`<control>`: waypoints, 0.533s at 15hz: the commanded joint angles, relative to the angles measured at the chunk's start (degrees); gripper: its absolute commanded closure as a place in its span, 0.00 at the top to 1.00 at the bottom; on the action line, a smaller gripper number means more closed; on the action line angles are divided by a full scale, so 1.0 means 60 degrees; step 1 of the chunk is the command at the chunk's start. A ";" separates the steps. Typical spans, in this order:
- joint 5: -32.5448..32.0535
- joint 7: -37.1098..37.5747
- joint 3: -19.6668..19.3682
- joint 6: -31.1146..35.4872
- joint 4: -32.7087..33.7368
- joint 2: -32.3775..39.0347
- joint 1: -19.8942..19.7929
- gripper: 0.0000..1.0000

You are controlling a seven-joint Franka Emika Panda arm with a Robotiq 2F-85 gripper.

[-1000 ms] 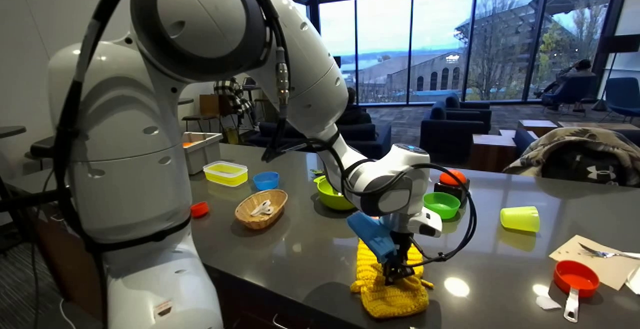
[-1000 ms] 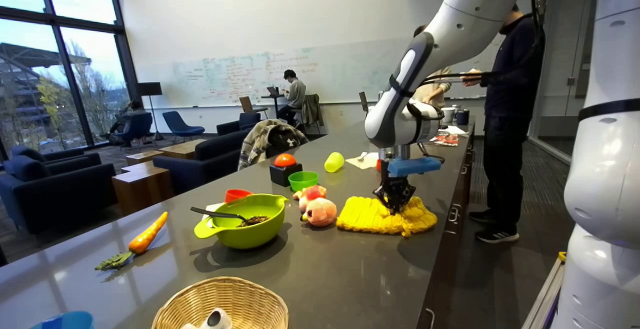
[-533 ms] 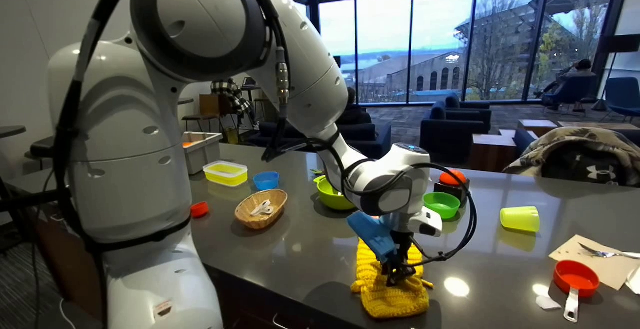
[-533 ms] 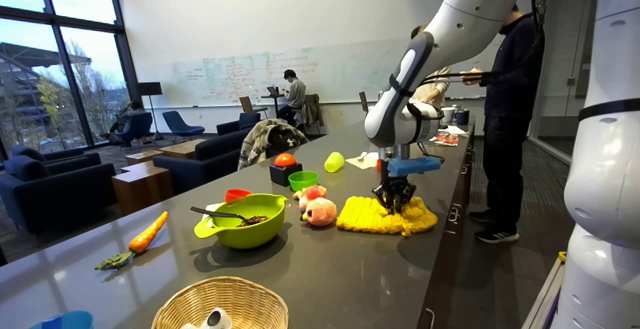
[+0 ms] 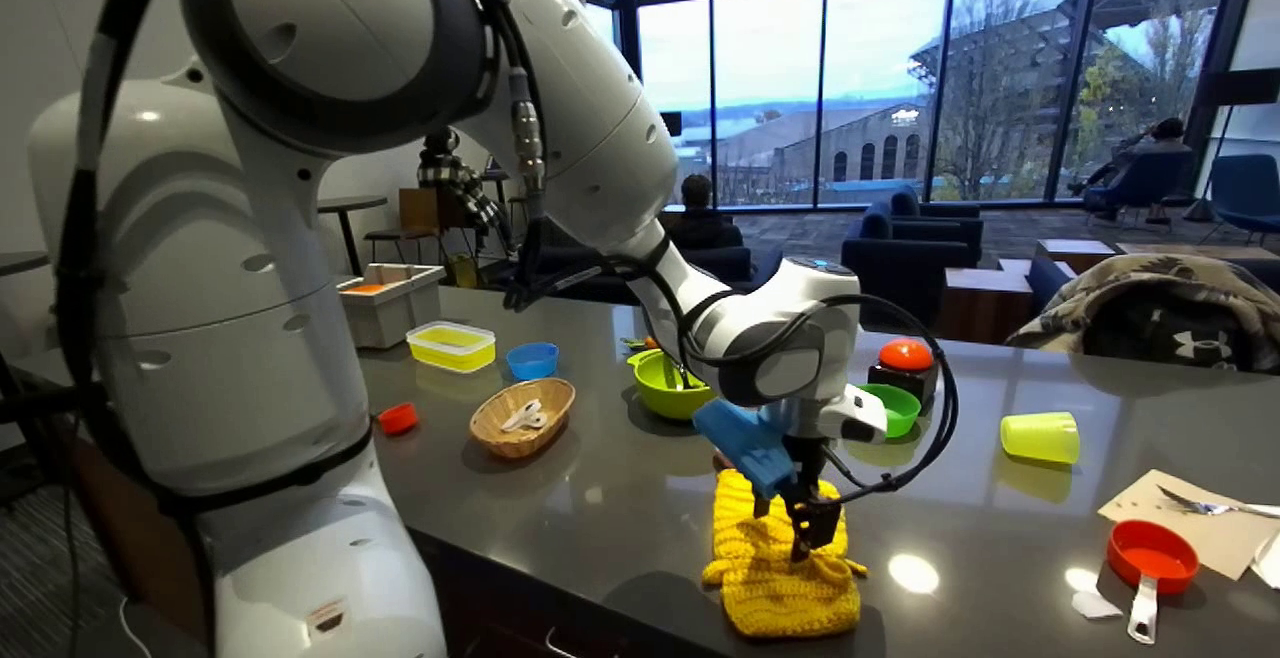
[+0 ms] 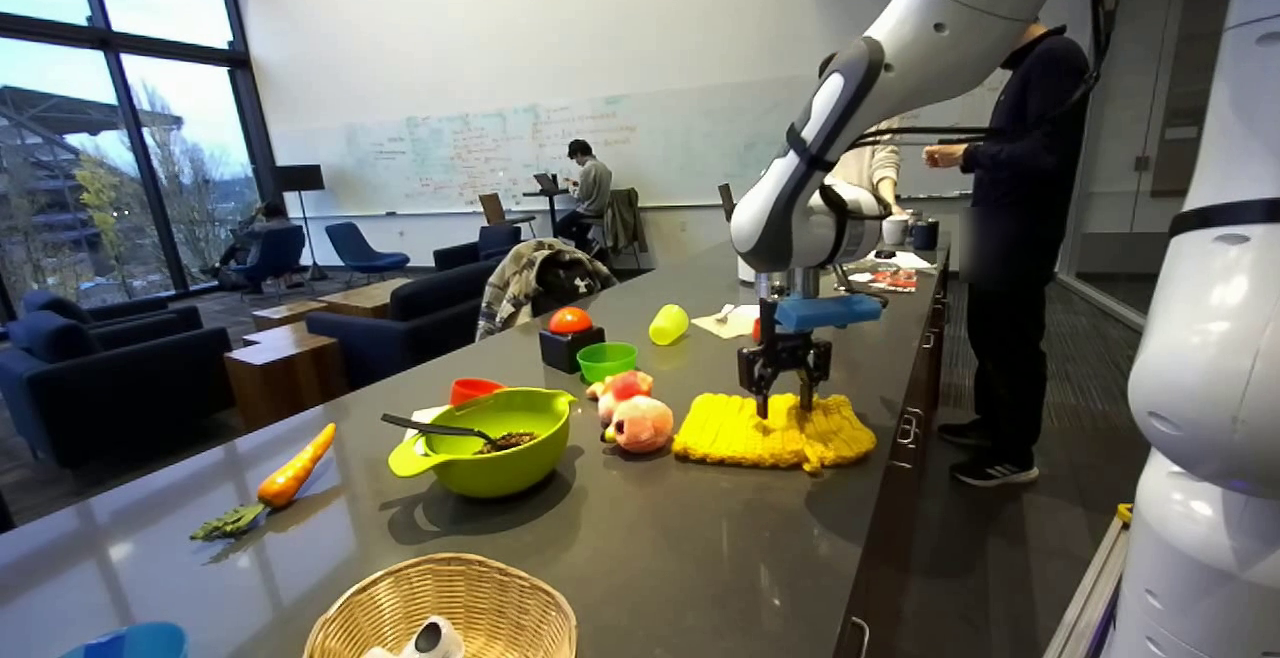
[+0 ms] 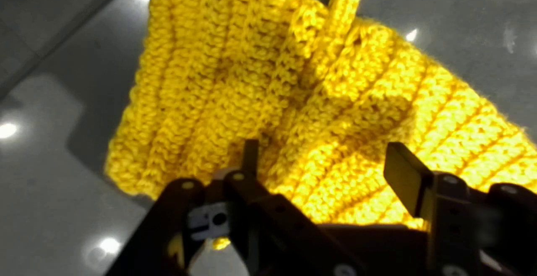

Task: Use the yellow towel to wipe the surface

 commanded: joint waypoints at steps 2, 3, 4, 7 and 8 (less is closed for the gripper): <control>0.0006 -0.0552 -0.0041 -0.0875 -0.0261 -0.1468 0.0010 1.00; -0.0191 -0.0200 0.0016 -0.0966 -0.0256 -0.1577 -0.0001 1.00; -0.0007 -0.0262 -0.0014 -0.0706 -0.0002 -0.0988 0.0014 1.00; -0.0007 -0.0257 -0.0015 -0.0756 -0.0007 -0.1091 0.0015 1.00; -0.0007 -0.0258 -0.0015 -0.0746 -0.0002 -0.1030 0.0014 1.00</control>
